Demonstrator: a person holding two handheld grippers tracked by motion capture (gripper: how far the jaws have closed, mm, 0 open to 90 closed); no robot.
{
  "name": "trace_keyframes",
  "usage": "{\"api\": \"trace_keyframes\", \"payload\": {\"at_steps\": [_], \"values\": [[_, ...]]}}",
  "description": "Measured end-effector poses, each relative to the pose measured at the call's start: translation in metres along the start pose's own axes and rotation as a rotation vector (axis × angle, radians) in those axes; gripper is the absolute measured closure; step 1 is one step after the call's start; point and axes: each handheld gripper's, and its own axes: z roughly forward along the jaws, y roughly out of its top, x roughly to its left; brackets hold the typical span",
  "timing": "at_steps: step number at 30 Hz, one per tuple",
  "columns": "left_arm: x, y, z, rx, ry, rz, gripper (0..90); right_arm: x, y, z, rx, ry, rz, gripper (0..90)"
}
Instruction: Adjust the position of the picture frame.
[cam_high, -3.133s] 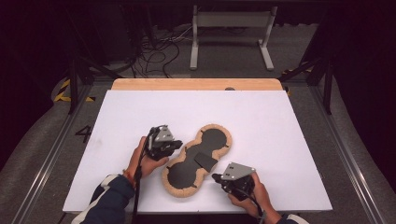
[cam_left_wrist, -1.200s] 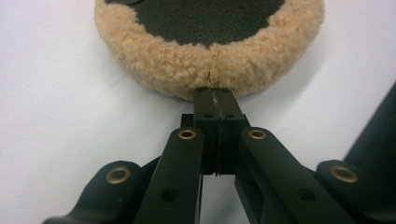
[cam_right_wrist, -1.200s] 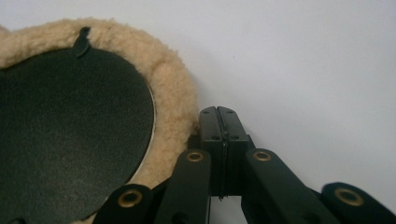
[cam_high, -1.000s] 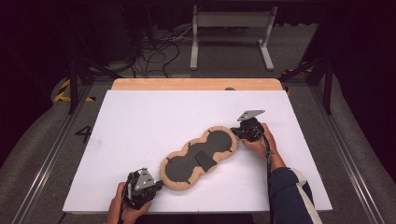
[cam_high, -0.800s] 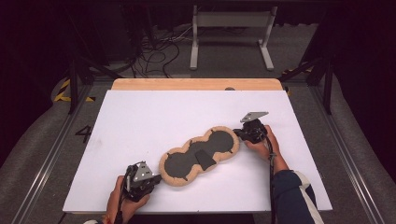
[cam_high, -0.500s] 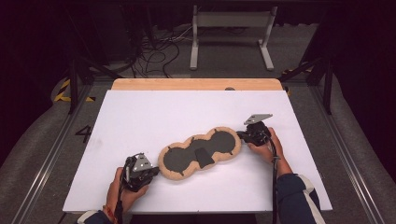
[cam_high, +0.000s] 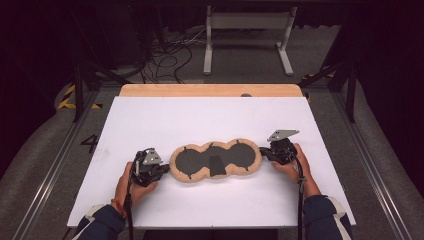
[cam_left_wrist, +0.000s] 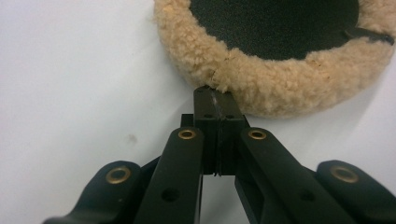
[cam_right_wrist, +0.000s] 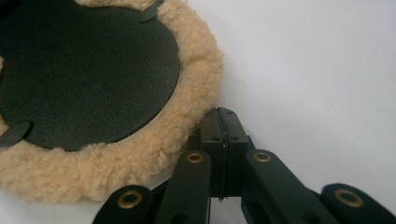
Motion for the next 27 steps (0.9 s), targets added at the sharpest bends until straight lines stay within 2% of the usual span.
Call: {"api": "trace_keyframes", "payload": {"at_steps": [3,6,12,19,21,22,23,27], "values": [[0.011,0.0,0.0,-0.001,-0.073,-0.006,90.0,0.005,-0.003,-0.003,0.002,-0.013,-0.017,90.0],[0.015,0.0,0.001,-0.006,-0.101,0.004,90.0,0.008,-0.007,-0.007,-0.004,-0.005,-0.012,90.0],[0.015,-0.001,0.001,-0.01,-0.098,0.035,90.0,0.015,-0.014,-0.014,0.002,0.002,-0.02,90.0],[0.013,0.0,0.002,-0.013,-0.095,0.044,90.0,0.02,-0.018,-0.02,0.019,0.001,-0.04,90.0],[0.012,0.001,0.002,-0.011,-0.091,0.05,90.0,0.021,-0.02,-0.022,0.018,-0.007,-0.038,90.0],[0.011,0.002,0.003,-0.016,-0.098,0.04,90.0,0.022,-0.021,-0.023,0.018,-0.01,-0.038,90.0],[0.011,0.002,0.004,-0.019,-0.109,0.047,90.0,0.022,-0.022,-0.024,0.019,-0.009,-0.038,90.0],[0.006,0.005,0.005,-0.015,-0.092,0.051,90.0,0.02,-0.027,-0.028,0.005,-0.02,-0.004,90.0]]}}
